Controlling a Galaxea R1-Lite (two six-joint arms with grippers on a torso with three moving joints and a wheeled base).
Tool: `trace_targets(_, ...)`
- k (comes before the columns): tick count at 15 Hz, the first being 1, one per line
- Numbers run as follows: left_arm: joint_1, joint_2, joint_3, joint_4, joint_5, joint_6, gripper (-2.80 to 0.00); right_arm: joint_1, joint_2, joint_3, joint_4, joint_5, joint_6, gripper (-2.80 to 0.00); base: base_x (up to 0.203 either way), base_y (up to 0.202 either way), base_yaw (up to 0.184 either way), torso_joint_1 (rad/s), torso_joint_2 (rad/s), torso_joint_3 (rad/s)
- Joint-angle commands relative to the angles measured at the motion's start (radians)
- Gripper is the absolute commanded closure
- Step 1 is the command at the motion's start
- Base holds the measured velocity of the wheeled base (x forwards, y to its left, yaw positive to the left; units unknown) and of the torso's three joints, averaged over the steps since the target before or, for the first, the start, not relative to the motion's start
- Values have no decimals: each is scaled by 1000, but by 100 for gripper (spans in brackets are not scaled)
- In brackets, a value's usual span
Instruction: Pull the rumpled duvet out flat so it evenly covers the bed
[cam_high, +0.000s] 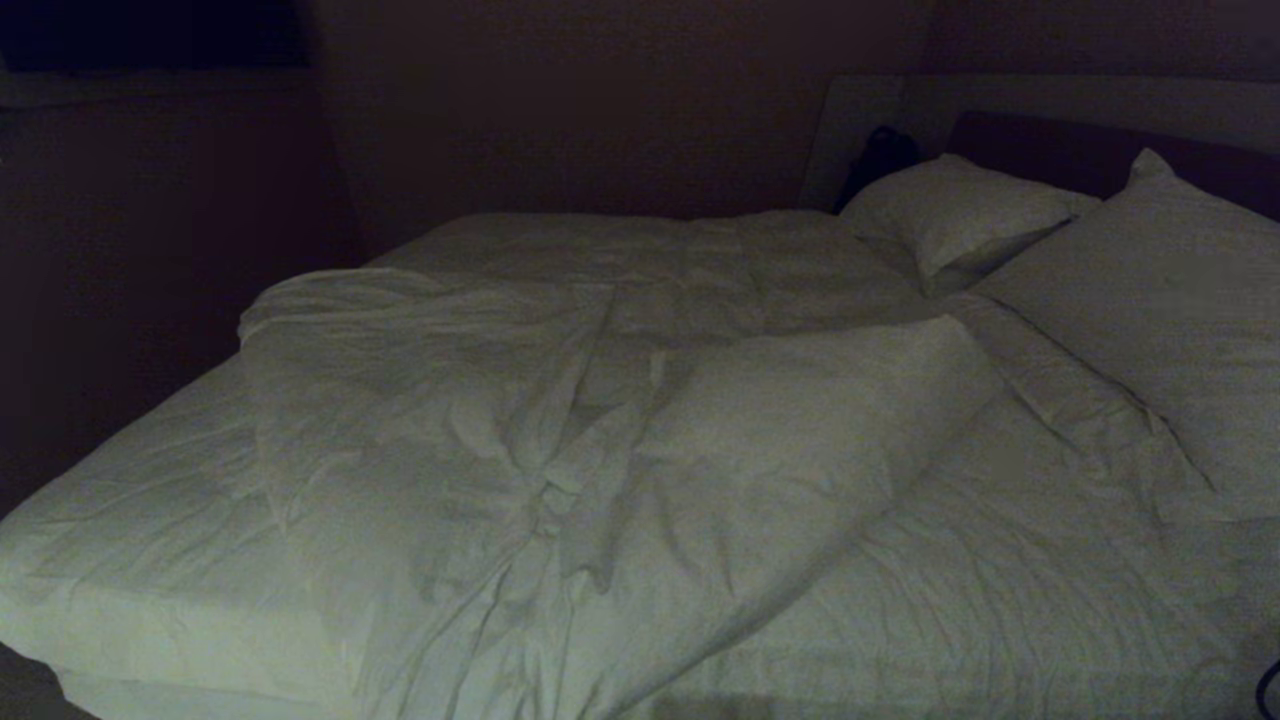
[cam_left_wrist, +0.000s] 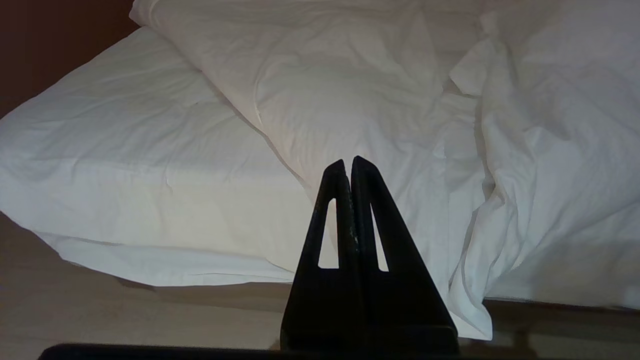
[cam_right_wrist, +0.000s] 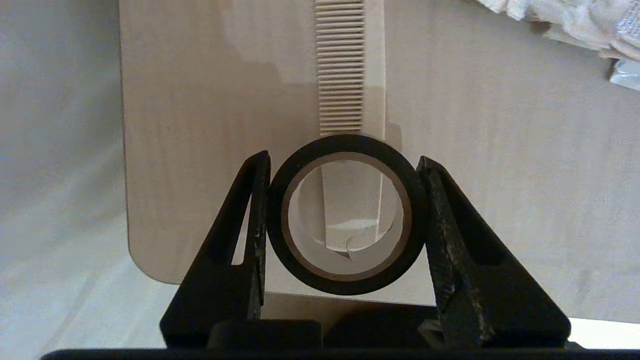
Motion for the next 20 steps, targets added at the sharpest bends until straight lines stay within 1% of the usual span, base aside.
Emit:
trace_targets(1,0,0,0,0,1,0,0,0,6,-1,-4,-2,1,0,0,0,0,0,0,0)
trace_targets(3,0,0,0,0,0,0,0,0,11,-1,-6,-18,1,0,0,0,0,0,0,0)
trace_targets(7,0,0,0,0,0,0,0,0,13,0,-13,-22,1,0,0,0,0,0,0,0)
trace_targets(10,0,0,0,0,0,0,0,0,21,3,-17,-41,0,0,0,0,0,0,0,0)
trace_targets(11,0,0,-2,0,0,0,0,0,30,6,-37,-54,-3,0,0,0,0,0,0,0)
trace_targets(20,0,0,0,0,0,0,0,0,41,7,-38,-71,-6,0,0,0,0,0,0,0)
